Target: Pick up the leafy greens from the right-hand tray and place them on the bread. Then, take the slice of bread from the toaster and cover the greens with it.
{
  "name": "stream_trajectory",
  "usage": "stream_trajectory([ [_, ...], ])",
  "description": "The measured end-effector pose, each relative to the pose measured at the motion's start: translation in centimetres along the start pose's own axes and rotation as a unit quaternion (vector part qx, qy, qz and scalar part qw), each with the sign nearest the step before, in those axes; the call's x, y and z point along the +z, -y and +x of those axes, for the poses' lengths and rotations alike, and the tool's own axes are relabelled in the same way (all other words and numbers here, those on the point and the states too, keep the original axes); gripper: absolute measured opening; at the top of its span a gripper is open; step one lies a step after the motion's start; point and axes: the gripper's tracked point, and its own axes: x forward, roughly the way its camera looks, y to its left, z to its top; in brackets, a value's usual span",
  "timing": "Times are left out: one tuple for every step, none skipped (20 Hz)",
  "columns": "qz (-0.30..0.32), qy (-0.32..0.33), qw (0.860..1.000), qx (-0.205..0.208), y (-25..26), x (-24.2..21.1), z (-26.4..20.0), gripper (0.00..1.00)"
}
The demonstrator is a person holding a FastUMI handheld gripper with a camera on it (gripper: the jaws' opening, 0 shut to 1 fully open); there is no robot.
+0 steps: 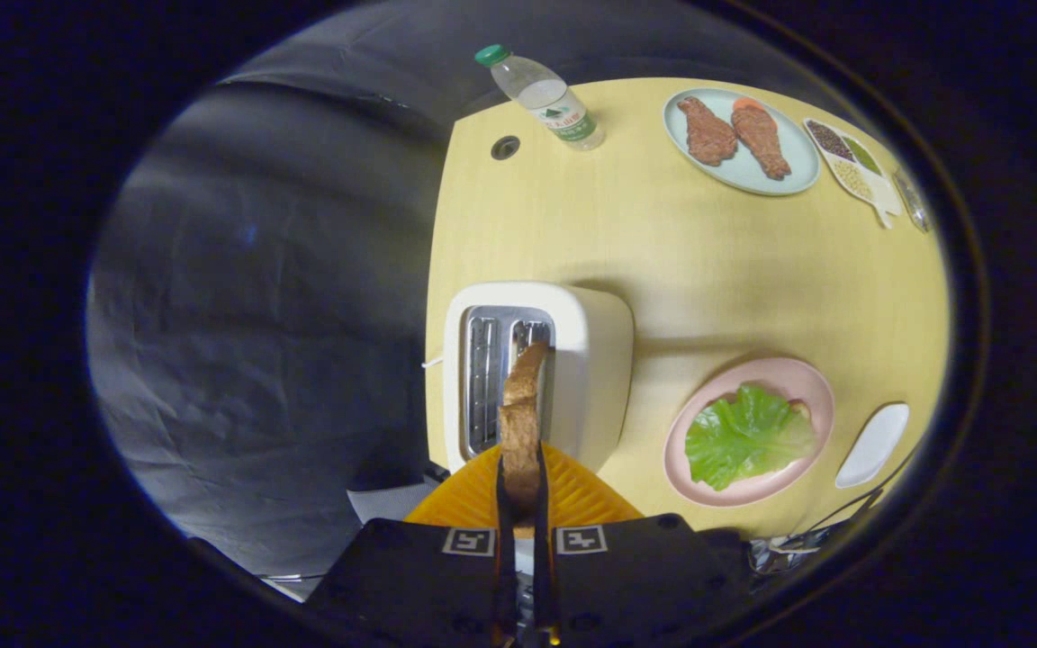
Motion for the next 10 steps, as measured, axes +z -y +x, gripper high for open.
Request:
stream_trajectory([
  [-0.001,0.002,1.0,0.011,-0.1,-0.2,-0.9,0.11],
  [-0.004,0.006,1.0,0.022,-0.1,-0.3,-2.0,0.11],
  [-0.008,0.008,0.999,0.036,-0.2,-0.6,-2.9,0.11],
  [-0.015,0.011,0.998,0.053,-0.4,-0.9,-4.0,0.1],
  [-0.022,0.019,0.997,0.069,-0.4,-1.0,-5.1,0.1],
  [-0.031,0.026,0.995,0.087,-0.3,-1.2,-6.2,0.11],
  [-0.038,0.035,0.993,0.107,-0.3,-1.4,-7.3,0.11],
  [-0.046,0.044,0.99,0.128,-0.1,-1.7,-8.3,0.11],
  [-0.055,0.05,0.986,0.149,0.2,-2.0,-9.2,0.1],
  [-0.063,0.059,0.982,0.167,0.7,-2.4,-10.2,0.11],
])
